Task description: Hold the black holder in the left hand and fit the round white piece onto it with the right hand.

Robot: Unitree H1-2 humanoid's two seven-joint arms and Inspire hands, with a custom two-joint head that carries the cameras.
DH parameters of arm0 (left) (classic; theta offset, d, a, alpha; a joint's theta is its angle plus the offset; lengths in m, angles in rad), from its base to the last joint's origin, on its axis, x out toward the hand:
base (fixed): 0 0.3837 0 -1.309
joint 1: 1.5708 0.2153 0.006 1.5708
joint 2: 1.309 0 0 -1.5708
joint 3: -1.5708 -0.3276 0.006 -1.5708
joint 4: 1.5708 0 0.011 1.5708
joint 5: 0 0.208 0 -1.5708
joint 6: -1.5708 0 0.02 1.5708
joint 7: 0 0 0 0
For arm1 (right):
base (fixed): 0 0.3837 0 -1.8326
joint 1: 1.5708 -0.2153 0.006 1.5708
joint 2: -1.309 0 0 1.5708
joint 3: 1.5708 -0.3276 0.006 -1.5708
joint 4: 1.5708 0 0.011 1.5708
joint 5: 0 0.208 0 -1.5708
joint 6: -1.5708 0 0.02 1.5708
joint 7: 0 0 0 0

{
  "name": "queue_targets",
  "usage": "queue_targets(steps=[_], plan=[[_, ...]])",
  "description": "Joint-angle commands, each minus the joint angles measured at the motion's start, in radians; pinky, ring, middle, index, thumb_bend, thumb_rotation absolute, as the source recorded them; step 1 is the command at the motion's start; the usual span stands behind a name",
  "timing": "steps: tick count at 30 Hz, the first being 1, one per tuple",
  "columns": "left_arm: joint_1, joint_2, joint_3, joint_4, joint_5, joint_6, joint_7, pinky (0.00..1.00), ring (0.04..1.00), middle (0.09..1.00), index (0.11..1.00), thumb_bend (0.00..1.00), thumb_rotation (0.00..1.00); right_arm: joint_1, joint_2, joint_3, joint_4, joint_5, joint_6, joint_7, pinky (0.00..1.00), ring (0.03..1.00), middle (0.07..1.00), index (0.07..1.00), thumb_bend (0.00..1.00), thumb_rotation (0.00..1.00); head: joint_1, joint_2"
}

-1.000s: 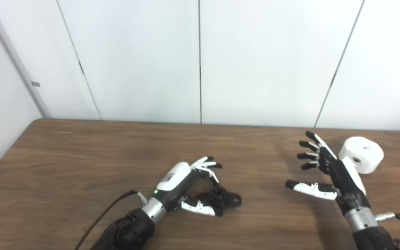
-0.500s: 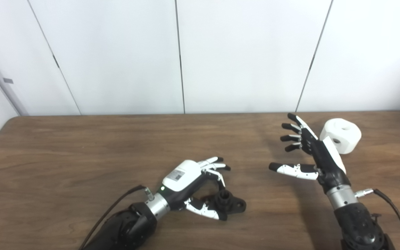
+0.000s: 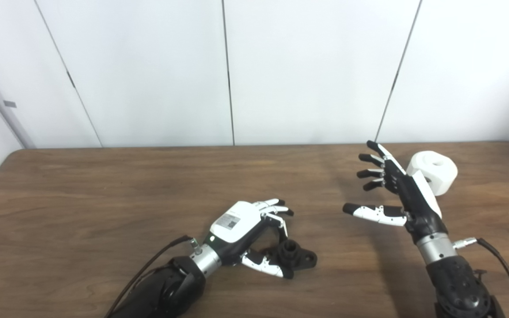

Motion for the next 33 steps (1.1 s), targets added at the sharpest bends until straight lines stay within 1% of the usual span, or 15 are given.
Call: queue_targets(steps=[1, 3, 5, 8, 10, 12, 15, 17, 19, 22, 24, 26, 29, 32, 33], plan=[[0.063, 0.039, -0.05, 0.093, 0.13, 0.138, -0.092, 0.85, 0.901, 0.83, 0.48, 0.52, 0.06, -0.052, -0.044, -0.016, -0.061, -0.021, -0.012, -0.003, 0.56, 0.691, 0.824, 0.893, 0.68, 0.24, -0.025, -0.006], [0.07, 0.045, -0.047, 0.082, 0.126, 0.149, -0.099, 0.86, 0.902, 0.833, 0.481, 0.52, 0.06, -0.061, -0.072, -0.027, -0.075, -0.041, -0.009, -0.002, 0.56, 0.687, 0.818, 0.873, 0.7, 0.22, -0.064, -0.017], [0.072, 0.05, -0.047, 0.092, 0.123, 0.139, -0.08, 0.86, 0.898, 0.831, 0.481, 0.53, 0.06, -0.064, -0.089, -0.034, -0.087, -0.05, -0.002, -0.001, 0.56, 0.701, 0.824, 0.865, 0.71, 0.22, -0.101, -0.031], [0.072, 0.053, -0.047, 0.148, 0.116, 0.092, -0.005, 0.82, 0.882, 0.818, 0.48, 0.53, 0.06, -0.067, -0.14, -0.062, -0.104, -0.091, -0.009, -0.014, 0.56, 0.705, 0.828, 0.859, 0.73, 0.24, -0.152, -0.05], [0.075, 0.057, -0.047, 0.148, 0.104, 0.098, -0.009, 0.83, 0.883, 0.819, 0.481, 0.53, 0.06, -0.067, -0.162, -0.083, -0.113, -0.119, -0.009, -0.029, 0.56, 0.709, 0.828, 0.854, 0.74, 0.25, -0.175, -0.059], [0.08, 0.062, -0.042, 0.128, 0.08, 0.104, -0.037, 0.86, 0.891, 0.825, 0.482, 0.53, 0.06, -0.066, -0.176, -0.115, -0.111, -0.15, -0.016, -0.064, 0.56, 0.71, 0.821, 0.84, 0.74, 0.22, -0.194, -0.073], [0.083, 0.07, -0.045, 0.134, 0.088, 0.087, -0.013, 0.84, 0.881, 0.818, 0.482, 0.52, 0.06, -0.071, -0.18, -0.18, -0.092, -0.191, -0.016, -0.146, 0.58, 0.732, 0.802, 0.808, 0.72, 0.19, -0.219, -0.094], [0.078, 0.074, -0.051, 0.171, 0.097, 0.05, 0.039, 0.82, 0.869, 0.808, 0.482, 0.53, 0.06, -0.078, -0.19, -0.213, -0.082, -0.208, 0.007, -0.171, 0.61, 0.777, 0.821, 0.813, 0.7, 0.2, -0.233, -0.104], [0.071, 0.077, -0.055, 0.202, 0.102, 0.024, 0.077, 0.79, 0.859, 0.8, 0.482, 0.52, 0.06, -0.086, -0.204, -0.231, -0.083, -0.211, 0.058, -0.153, 0.62, 0.8, 0.85, 0.83, 0.71, 0.24, -0.26, -0.12], [0.072, 0.081, -0.049, 0.194, 0.086, 0.026, 0.055, 0.81, 0.862, 0.801, 0.482, 0.52, 0.06, -0.098, -0.241, -0.231, -0.067, -0.188, 0.136, -0.085, 0.69, 0.856, 0.91, 0.884, 0.82, 0.24, -0.281, -0.136], [0.073, 0.083, -0.044, 0.191, 0.078, 0.019, 0.057, 0.8, 0.856, 0.797, 0.482, 0.52, 0.06, -0.106, -0.255, -0.225, -0.052, -0.18, 0.165, -0.059, 0.71, 0.875, 0.93, 0.898, 0.84, 0.24, -0.29, -0.14], [0.075, 0.086, -0.043, 0.181, 0.081, 0.023, 0.055, 0.79, 0.848, 0.793, 0.481, 0.52, 0.06, -0.12, -0.273, -0.217, -0.019, -0.169, 0.188, -0.036, 0.73, 0.904, 0.953, 0.918, 0.88, 0.25, -0.296, -0.141], [0.081, 0.092, -0.042, 0.167, 0.092, 0.03, 0.058, 0.78, 0.844, 0.788, 0.481, 0.53, 0.06, -0.145, -0.306, -0.199, 0.042, -0.164, 0.222, -0.007, 0.71, 0.912, 0.952, 0.919, 0.95, 0.29, -0.299, -0.142], [0.085, 0.097, -0.037, 0.156, 0.08, 0.03, 0.044, 0.79, 0.851, 0.792, 0.481, 0.53, 0.06, -0.168, -0.334, -0.171, 0.092, -0.157, 0.252, 0.029, 0.78, 0.941, 0.967, 0.934, 0.97, 0.31, -0.294, -0.139], [0.085, 0.097, -0.036, 0.155, 0.08, 0.029, 0.045, 0.79, 0.851, 0.792, 0.481, 0.53, 0.05, -0.174, -0.345, -0.158, 0.11, -0.163, 0.253, 0.037, 0.76, 0.926, 0.966, 0.937, 0.98, 0.33, -0.291, -0.139]])
